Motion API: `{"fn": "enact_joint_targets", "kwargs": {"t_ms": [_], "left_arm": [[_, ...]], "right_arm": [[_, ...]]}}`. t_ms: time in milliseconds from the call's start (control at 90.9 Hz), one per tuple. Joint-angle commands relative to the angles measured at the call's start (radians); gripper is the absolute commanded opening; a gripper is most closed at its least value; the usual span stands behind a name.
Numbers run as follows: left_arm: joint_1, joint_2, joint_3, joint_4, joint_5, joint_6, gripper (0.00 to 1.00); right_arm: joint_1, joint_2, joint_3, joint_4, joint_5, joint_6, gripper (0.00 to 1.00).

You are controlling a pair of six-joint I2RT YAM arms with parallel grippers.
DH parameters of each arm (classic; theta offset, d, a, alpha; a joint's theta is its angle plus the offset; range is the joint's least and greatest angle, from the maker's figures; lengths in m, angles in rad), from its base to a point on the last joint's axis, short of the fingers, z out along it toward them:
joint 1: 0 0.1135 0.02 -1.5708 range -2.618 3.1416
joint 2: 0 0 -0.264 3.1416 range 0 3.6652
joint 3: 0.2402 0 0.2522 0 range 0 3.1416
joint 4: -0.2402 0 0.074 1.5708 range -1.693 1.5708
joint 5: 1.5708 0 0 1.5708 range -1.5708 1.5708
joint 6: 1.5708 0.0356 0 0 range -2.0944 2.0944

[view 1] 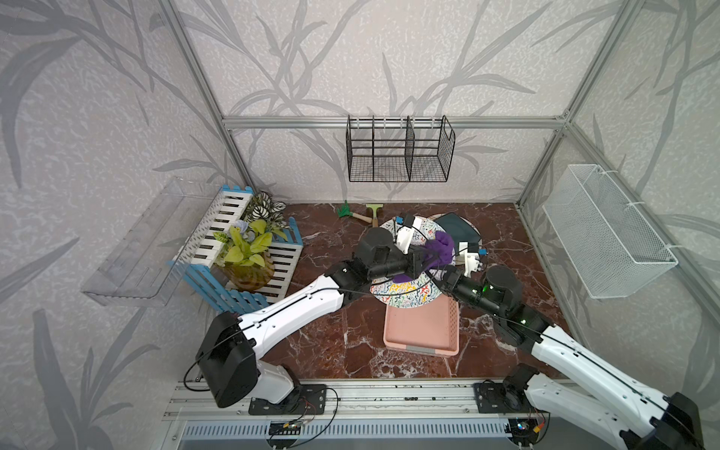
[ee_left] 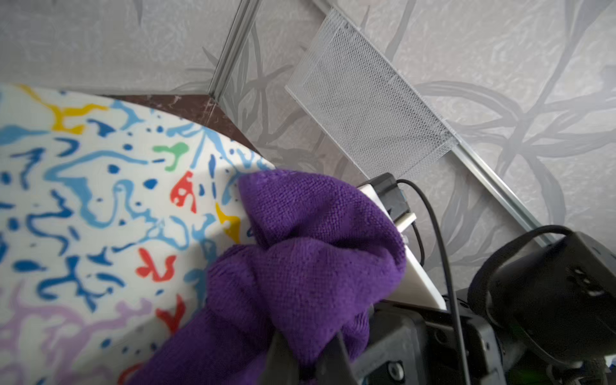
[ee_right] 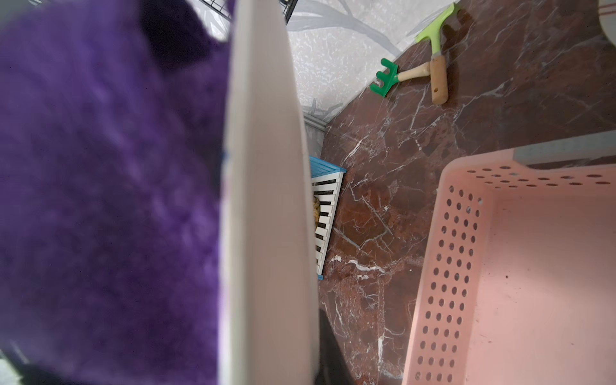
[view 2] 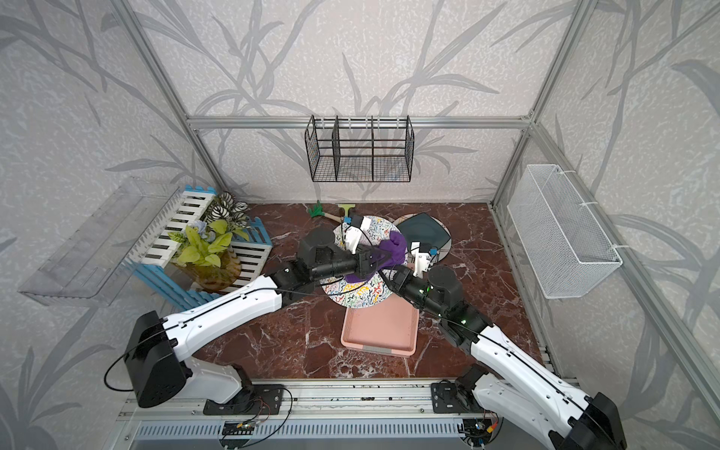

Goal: Wipe the wet plate dry
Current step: Wipe the plate with towel.

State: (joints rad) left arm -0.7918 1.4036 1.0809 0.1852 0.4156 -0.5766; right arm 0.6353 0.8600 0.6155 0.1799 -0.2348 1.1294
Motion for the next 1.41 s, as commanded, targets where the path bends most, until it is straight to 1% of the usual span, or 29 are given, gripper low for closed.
{"fn": "enact_joint_targets", "kwargs": {"t_ms": [0,44,88,121,198,264,330,396,484,561,616,682,737,814,880,935,1012,1078,1144,1210,1264,1330,1396], "left_arm": [[0.104,-0.102,-0.18,-0.045,-0.061,-0.085,0.0],[0.14,-0.142,-0.225,-0.042,-0.06,-0.103,0.0],[0.16,-0.164,-0.244,-0.053,-0.036,-0.095,0.0],[0.162,-0.169,-0.244,-0.077,-0.023,-0.081,0.0],[0.163,-0.161,-0.228,-0.123,0.006,-0.062,0.0],[0.163,-0.146,-0.201,-0.127,0.012,-0.052,0.0],[0.161,-0.114,-0.158,-0.107,0.026,-0.037,0.0],[0.142,-0.056,-0.087,-0.104,0.066,-0.012,0.0],[0.074,0.004,-0.004,-0.152,0.047,0.038,0.0],[0.014,0.022,0.009,-0.159,0.021,0.059,0.0],[-0.004,0.023,-0.006,-0.151,0.028,0.058,0.0],[-0.001,0.001,-0.044,-0.15,0.019,0.05,0.0],[0.025,-0.03,-0.083,-0.146,0.003,0.035,0.0],[0.1,-0.082,-0.135,-0.134,0.01,-0.003,0.0],[0.14,-0.111,-0.159,-0.13,-0.006,-0.002,0.0],[0.146,-0.106,-0.137,-0.165,-0.024,0.03,0.0],[0.141,-0.059,-0.08,-0.2,-0.011,0.055,0.0],[0.121,-0.013,-0.027,-0.2,0.007,0.059,0.0],[0.093,0.023,0.029,-0.196,-0.002,0.071,0.0],[0.096,0.04,0.076,-0.19,-0.001,0.067,0.0],[0.116,0.036,0.095,-0.163,0.004,0.039,0.0],[0.174,0.016,0.091,-0.101,0.05,-0.038,0.0],[0.251,-0.02,0.052,0.04,0.116,-0.164,0.0]], "right_arm": [[-0.035,-0.106,0.097,0.241,0.066,-0.021,0.0],[-0.046,-0.12,0.079,0.257,0.065,0.003,0.0],[-0.049,-0.125,0.063,0.279,0.047,0.025,0.0],[-0.049,-0.123,0.058,0.293,0.024,0.039,0.0],[-0.043,-0.101,0.067,0.292,-0.082,0.05,0.0],[0.005,-0.072,0.065,0.301,-0.119,0.038,0.0],[0.076,-0.045,0.062,0.306,-0.117,0.016,0.0],[0.104,-0.014,0.069,0.311,-0.119,-0.004,0.0],[0.106,0.018,0.094,0.311,-0.11,-0.026,0.0],[0.093,0.003,0.11,0.276,-0.028,-0.059,0.0],[0.063,-0.024,0.112,0.256,0.02,-0.07,0.0],[0.006,-0.051,0.106,0.256,0.034,-0.045,0.0],[-0.028,-0.073,0.092,0.271,0.017,-0.016,0.0],[-0.032,-0.092,0.074,0.283,-0.014,0.004,0.0],[-0.02,-0.092,0.076,0.263,-0.097,0.003,0.0],[0.023,-0.085,0.077,0.244,-0.125,-0.015,0.0],[0.083,-0.069,0.08,0.22,-0.12,-0.058,0.0],[0.089,-0.036,0.092,0.216,-0.128,-0.072,0.0],[0.089,-0.008,0.096,0.252,-0.102,-0.078,0.0],[0.06,0.003,0.108,0.277,-0.062,-0.087,0.0],[0.009,0.005,0.126,0.275,-0.058,-0.081,0.0],[-0.068,-0.009,0.133,0.278,-0.07,-0.055,0.0],[-0.157,-0.037,0.126,0.302,-0.094,0.003,0.0]]}}
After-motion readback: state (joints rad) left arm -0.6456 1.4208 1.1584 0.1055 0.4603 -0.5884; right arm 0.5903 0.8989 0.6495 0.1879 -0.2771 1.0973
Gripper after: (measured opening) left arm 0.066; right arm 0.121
